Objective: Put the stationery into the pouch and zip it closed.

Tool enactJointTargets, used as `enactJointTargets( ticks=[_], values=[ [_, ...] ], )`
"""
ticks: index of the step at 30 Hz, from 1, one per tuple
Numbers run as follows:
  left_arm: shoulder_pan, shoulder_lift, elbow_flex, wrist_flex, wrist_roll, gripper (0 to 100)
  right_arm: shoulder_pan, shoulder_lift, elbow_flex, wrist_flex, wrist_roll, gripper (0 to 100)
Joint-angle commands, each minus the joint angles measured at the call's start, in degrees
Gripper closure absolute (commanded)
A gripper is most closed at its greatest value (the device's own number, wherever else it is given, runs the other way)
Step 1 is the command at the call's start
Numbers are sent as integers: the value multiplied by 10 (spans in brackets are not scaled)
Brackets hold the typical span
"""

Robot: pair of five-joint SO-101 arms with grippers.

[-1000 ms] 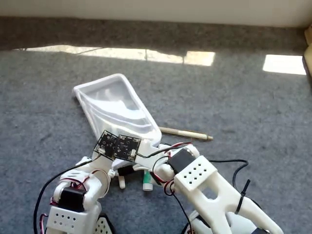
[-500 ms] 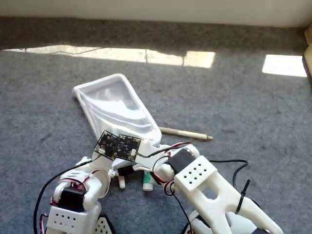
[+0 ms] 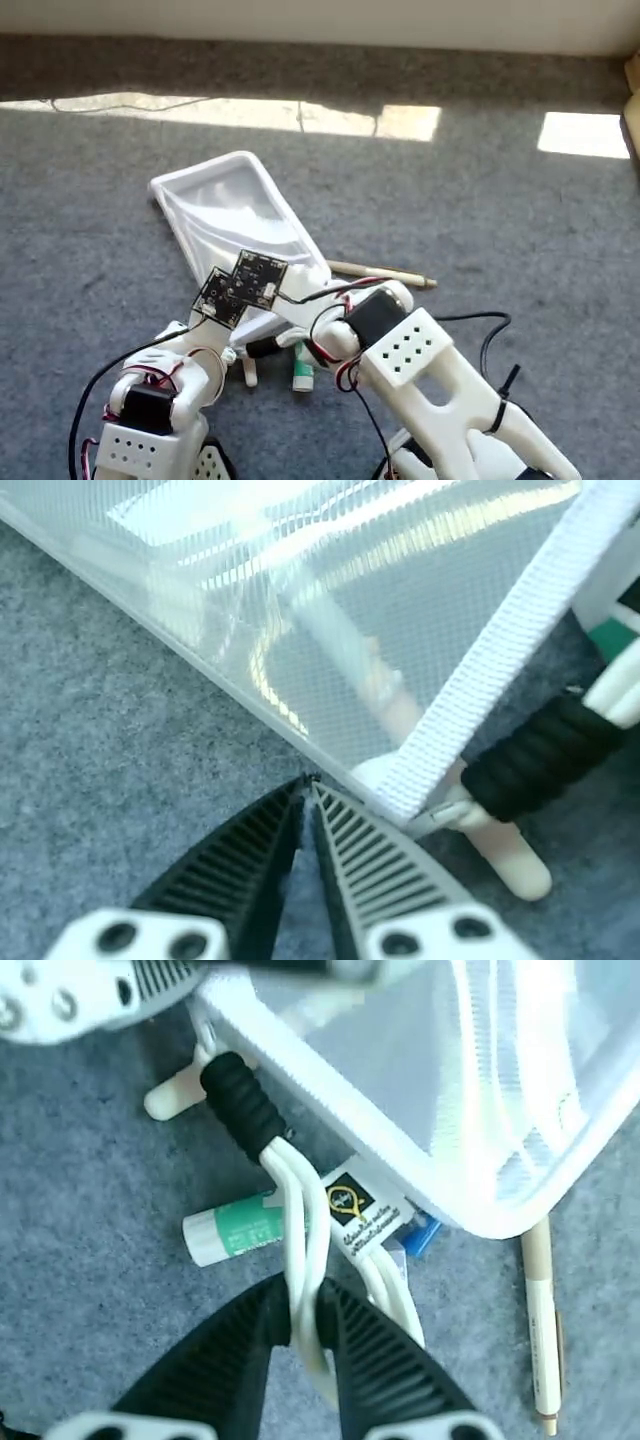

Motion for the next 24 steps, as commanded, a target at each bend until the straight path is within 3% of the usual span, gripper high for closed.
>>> enactJointTargets(
  ticks=[1, 8, 24],
  values=[
    [1, -6, 11, 4, 5, 990, 20, -9, -47, 18, -9, 994],
    [1, -6, 11, 4, 5, 990, 98, -15, -46, 18, -46, 994],
    [1, -6, 11, 4, 5, 990, 138, -247, 71, 33, -81, 994]
  ],
)
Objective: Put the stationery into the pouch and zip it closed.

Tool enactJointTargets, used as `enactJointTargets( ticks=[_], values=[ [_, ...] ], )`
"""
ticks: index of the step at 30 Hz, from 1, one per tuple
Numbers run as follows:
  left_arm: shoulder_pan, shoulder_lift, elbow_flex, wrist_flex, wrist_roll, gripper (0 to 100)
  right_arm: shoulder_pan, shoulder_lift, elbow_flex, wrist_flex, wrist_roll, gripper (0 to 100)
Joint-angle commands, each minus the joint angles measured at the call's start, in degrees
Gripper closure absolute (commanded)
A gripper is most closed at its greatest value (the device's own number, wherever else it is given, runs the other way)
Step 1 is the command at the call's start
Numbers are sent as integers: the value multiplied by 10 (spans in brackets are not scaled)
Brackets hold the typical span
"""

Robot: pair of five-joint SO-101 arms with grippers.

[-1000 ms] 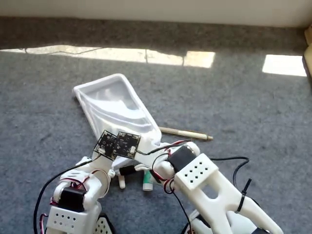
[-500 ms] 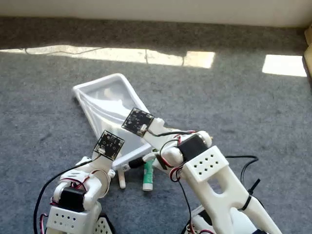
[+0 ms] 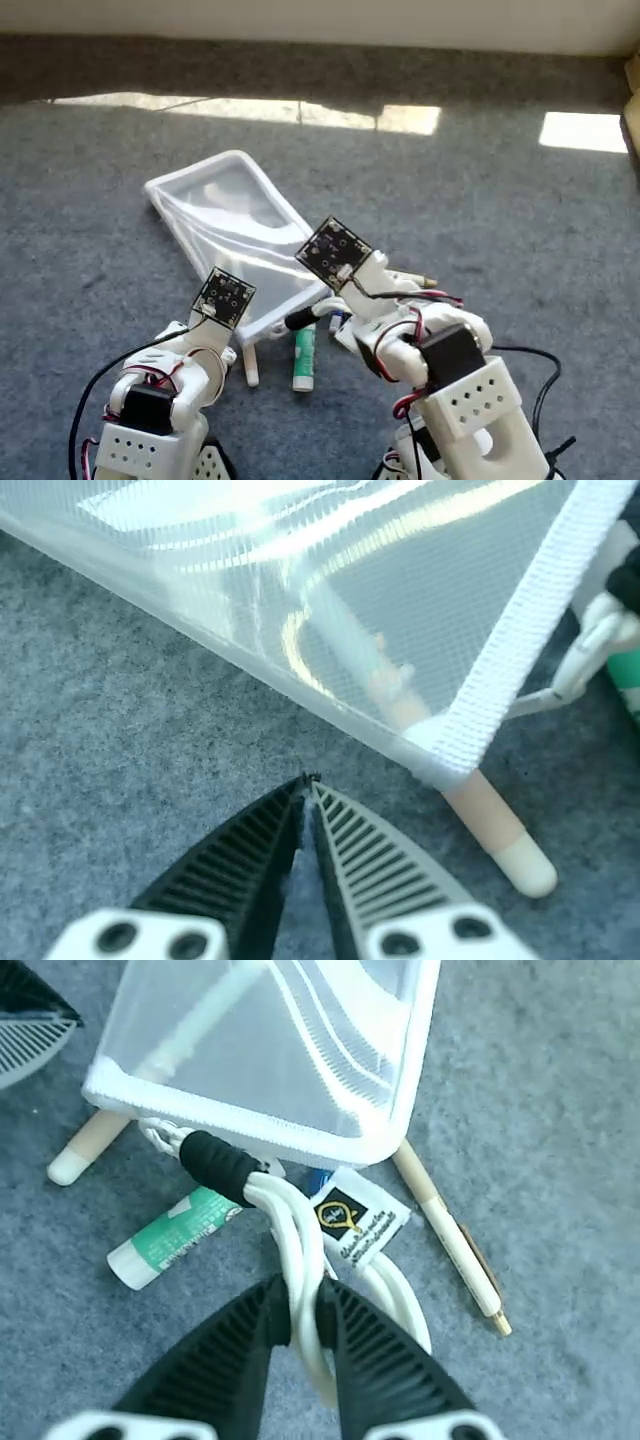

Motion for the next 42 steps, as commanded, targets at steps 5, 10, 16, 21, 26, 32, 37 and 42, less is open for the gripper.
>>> enactJointTargets(
  ticks=[5, 10, 16, 21, 26, 32, 37, 42],
  values=[
    [1, -6, 11, 4, 5, 990, 10, -31, 46, -1, -5, 994],
    [1, -6, 11, 4, 5, 990, 10, -31, 56, -1, -33, 994],
    [1, -6, 11, 4, 5, 990, 10, -31, 56, -1, -36, 994],
    [1, -6, 11, 4, 5, 990, 10, -31, 56, 3, -36, 993],
    [3, -6, 11, 4, 6, 990, 32, -29, 57, 2, -36, 993],
    [-7, -7, 4, 7, 4, 990, 86, -31, 57, 3, -36, 964],
    [-120, -7, -45, 8, 4, 989, 87, -31, 56, 4, -37, 830],
    [-243, -7, -69, -4, 4, 986, 86, -31, 51, 5, -38, 813]
  ],
)
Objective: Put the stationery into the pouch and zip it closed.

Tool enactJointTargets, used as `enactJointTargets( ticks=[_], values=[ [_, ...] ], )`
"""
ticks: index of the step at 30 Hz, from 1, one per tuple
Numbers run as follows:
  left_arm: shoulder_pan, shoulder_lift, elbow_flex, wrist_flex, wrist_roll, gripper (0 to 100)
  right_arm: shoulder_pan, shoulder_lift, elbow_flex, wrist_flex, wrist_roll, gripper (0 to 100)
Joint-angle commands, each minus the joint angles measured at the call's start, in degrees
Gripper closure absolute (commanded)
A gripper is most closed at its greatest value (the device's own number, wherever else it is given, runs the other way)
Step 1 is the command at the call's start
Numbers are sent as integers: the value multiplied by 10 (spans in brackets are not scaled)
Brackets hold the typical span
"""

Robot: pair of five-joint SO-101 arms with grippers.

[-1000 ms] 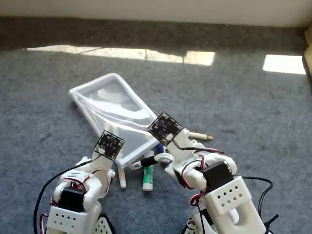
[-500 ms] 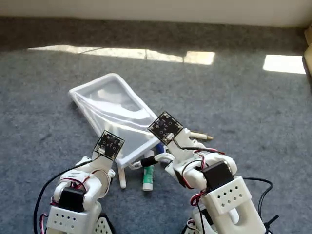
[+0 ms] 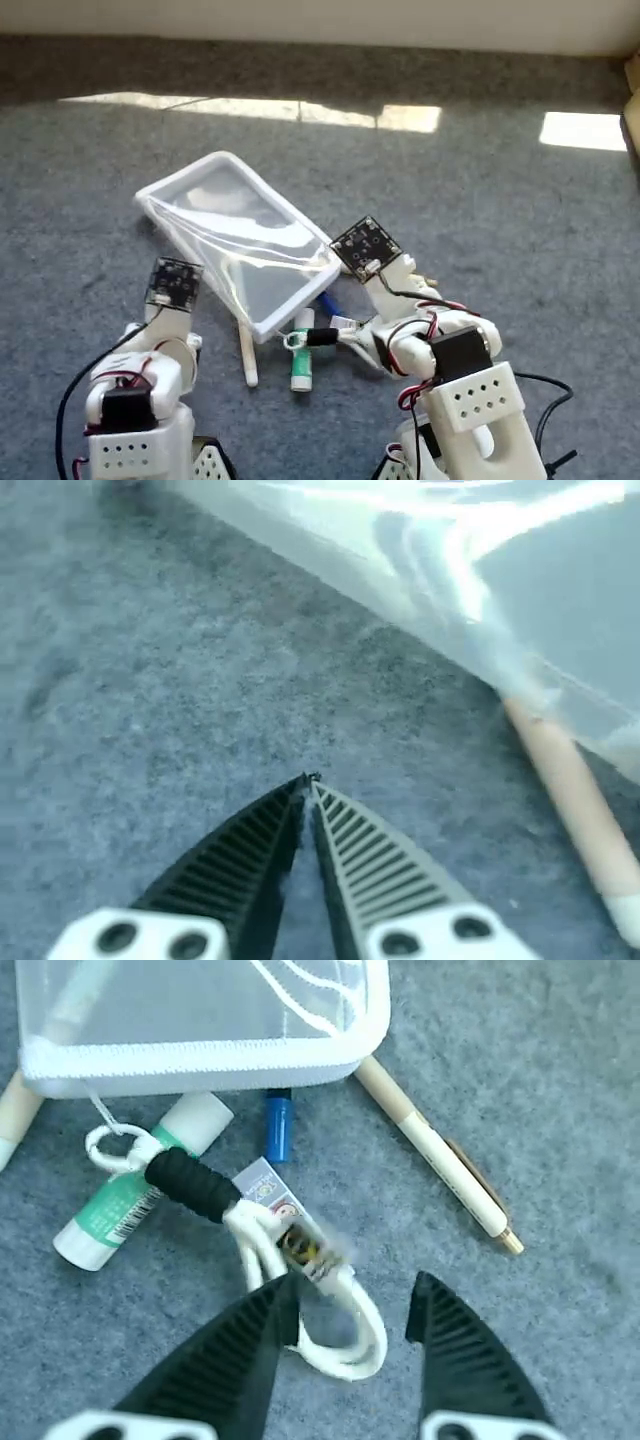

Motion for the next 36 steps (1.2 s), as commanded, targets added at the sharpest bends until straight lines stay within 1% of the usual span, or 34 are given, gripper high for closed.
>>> enactJointTargets(
  ticks=[1, 6, 12, 15, 18, 20, 22, 26, 28, 31, 34, 36],
  values=[
    [-80, -6, -44, -19, 4, 986, 7, -13, -11, 5, -6, 812],
    [-81, -5, -58, -25, 4, 986, -20, -9, -51, 4, -5, 810],
    [-81, -5, -67, -3, 4, 986, -98, 2, -85, 5, -5, 810],
    [-81, -5, -65, -1, 2, 986, -145, 54, -108, 22, -5, 810],
    [-81, -5, -62, -1, -31, 986, -189, 128, -137, 36, -5, 810],
    [-82, -5, -62, -1, -34, 986, -209, 169, -149, 36, -4, 810],
    [-96, -5, -65, -1, -33, 986, -221, 206, -159, 36, -3, 810],
    [-147, -5, -66, -4, -33, 983, -224, 255, -164, 10, -2, 809],
    [-173, -5, -66, -4, -33, 948, -225, 274, -162, -5, -1, 783],
    [-194, -5, -62, -4, -29, 839, -225, 296, -162, -22, -1, 736],
    [-196, -5, -57, -4, 8, 736, -225, 314, -162, -39, 8, 735],
    [-195, -5, -45, -4, 22, 689, -225, 327, -162, -55, 26, 735]
  ],
)
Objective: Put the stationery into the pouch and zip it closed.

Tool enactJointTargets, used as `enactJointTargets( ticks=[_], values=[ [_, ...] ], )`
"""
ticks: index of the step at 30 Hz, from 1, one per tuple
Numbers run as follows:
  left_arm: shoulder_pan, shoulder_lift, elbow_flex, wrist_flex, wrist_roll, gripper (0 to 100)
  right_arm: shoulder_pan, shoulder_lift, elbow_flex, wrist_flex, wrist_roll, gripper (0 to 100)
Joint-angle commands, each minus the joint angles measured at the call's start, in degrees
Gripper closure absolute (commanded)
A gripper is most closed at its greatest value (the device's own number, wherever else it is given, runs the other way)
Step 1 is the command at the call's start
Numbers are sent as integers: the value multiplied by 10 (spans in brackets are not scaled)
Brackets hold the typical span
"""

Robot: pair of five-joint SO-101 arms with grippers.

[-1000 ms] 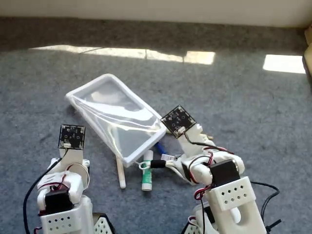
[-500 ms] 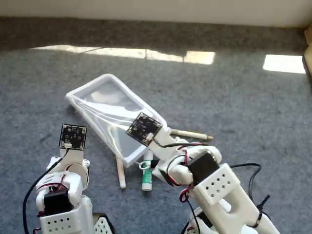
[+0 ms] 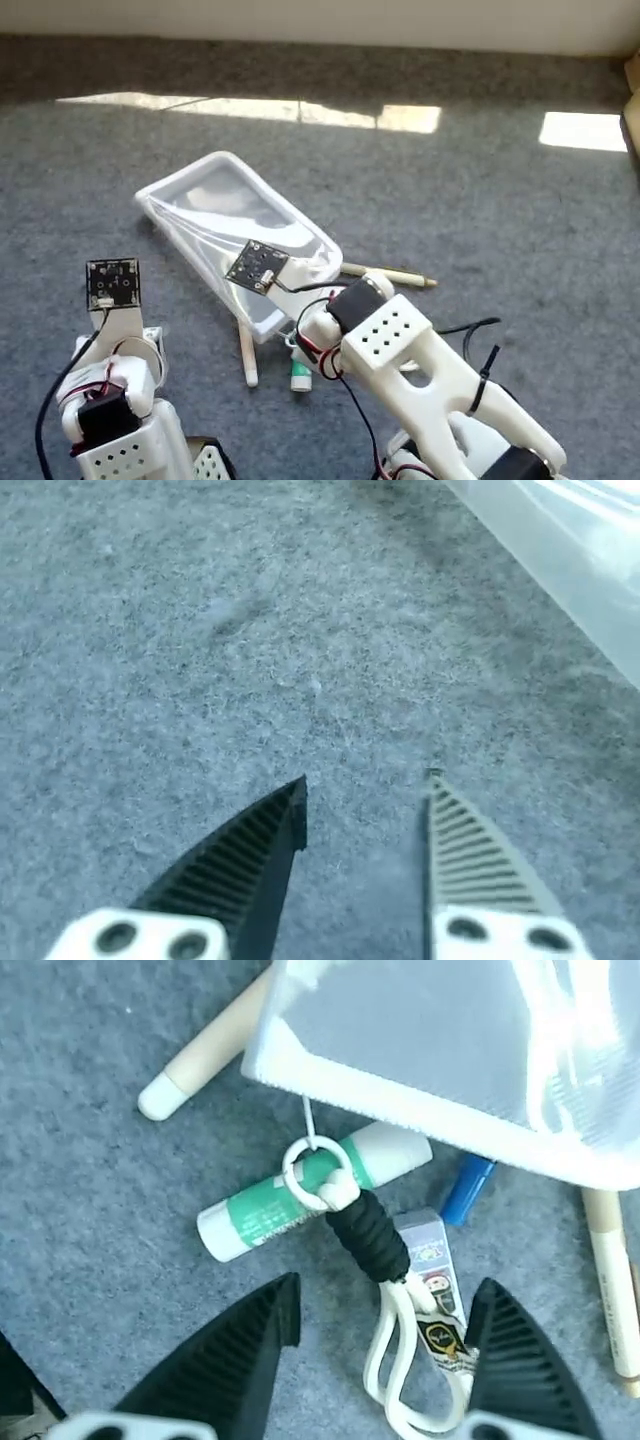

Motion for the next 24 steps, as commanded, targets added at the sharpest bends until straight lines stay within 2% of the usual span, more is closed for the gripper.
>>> enactJointTargets(
  ticks=[1, 15, 24],
  values=[
    [-7, -4, -6, -1, 33, 681, -7, 11, -31, -36, 25, 735],
    [-6, -4, -4, -1, 32, 681, -7, 111, -29, -101, 31, 735],
    [-6, -5, 4, -1, 32, 681, -3, 130, -29, -101, 73, 735]
  ],
)
